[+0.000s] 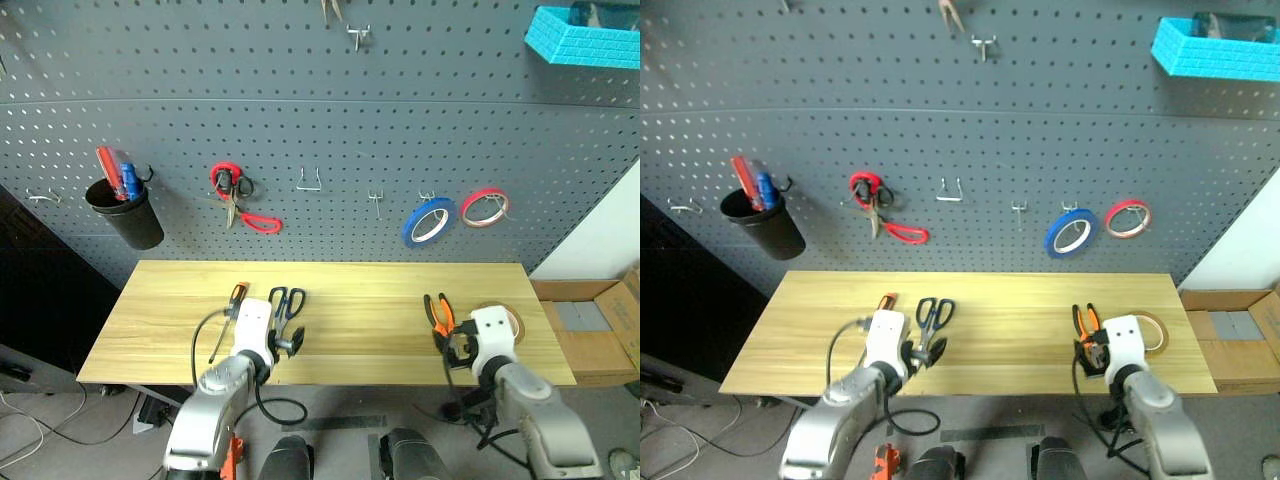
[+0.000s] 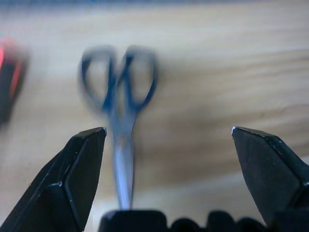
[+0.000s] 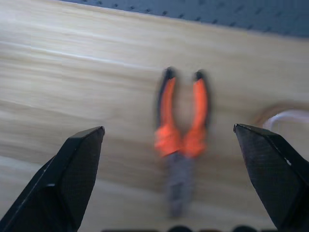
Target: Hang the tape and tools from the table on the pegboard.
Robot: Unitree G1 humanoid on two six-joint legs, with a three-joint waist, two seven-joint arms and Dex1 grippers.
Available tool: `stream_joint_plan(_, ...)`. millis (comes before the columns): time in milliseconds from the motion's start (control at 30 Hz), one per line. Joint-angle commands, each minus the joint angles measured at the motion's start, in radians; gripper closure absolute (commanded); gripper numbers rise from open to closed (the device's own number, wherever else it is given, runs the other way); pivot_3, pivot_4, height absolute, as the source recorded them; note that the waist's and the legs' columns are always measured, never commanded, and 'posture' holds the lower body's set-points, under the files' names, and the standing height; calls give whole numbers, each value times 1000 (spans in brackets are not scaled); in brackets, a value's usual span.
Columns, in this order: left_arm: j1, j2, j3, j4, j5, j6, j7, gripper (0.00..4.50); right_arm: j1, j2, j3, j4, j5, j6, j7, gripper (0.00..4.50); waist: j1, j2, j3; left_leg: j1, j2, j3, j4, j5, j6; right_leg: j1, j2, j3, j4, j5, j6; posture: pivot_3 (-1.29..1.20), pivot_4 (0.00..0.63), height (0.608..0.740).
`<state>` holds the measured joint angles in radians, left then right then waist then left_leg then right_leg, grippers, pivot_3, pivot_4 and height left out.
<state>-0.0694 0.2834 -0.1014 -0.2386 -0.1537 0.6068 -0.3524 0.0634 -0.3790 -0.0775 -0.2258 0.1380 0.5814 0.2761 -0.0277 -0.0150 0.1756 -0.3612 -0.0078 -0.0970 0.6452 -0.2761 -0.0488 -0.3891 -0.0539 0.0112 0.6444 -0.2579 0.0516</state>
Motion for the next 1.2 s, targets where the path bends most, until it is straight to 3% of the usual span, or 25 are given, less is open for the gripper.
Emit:
stream_joint_plan(33,-84,19,-101,10,0,-97,-136,36,-41,-46,-32,44,14,-17,54,0,-1,0,11,-1,0,0,0,0,0,-1,0,0,0,1,1,-24,219,740)
stream_joint_plan(233,-289,-15,-360,141,68,-285,-363,36,-167,-111,-53,242,18,-31,125,0,-4,-1,58,-4,0,3,0,-2,3,-4,0,3,-1,2,-2,-39,287,740)
stream_joint_plan(333,-360,-35,-433,236,118,-394,-421,36,-205,-125,-46,324,2,-54,142,0,-8,-2,79,-6,0,6,-1,-4,6,-7,0,5,0,2,-2,-49,316,740)
stream_joint_plan(567,-498,-142,-430,442,147,-509,-433,36,-292,-148,-48,522,-13,-125,158,0,-12,-2,122,-16,0,7,2,-5,8,-19,-1,6,4,3,-1,-52,359,740)
stream_joint_plan(867,-484,-144,-425,437,157,-523,-467,36,-359,-151,-75,683,12,-138,181,0,-20,-5,145,-21,0,7,4,-5,8,-22,-2,6,4,5,1,-46,380,740)
stream_joint_plan(967,-474,-139,-423,422,161,-521,-474,0,-380,-148,-83,720,22,-127,199,621,-22,-5,145,-20,0,7,4,-5,8,-22,-2,6,4,5,1,-39,373,740)
stream_joint_plan(1200,-472,-139,-416,417,171,-519,-470,0,-416,-145,-78,770,3,-159,210,2990,-23,-5,145,-20,0,7,5,-5,8,-21,-2,6,4,5,2,-35,358,740)
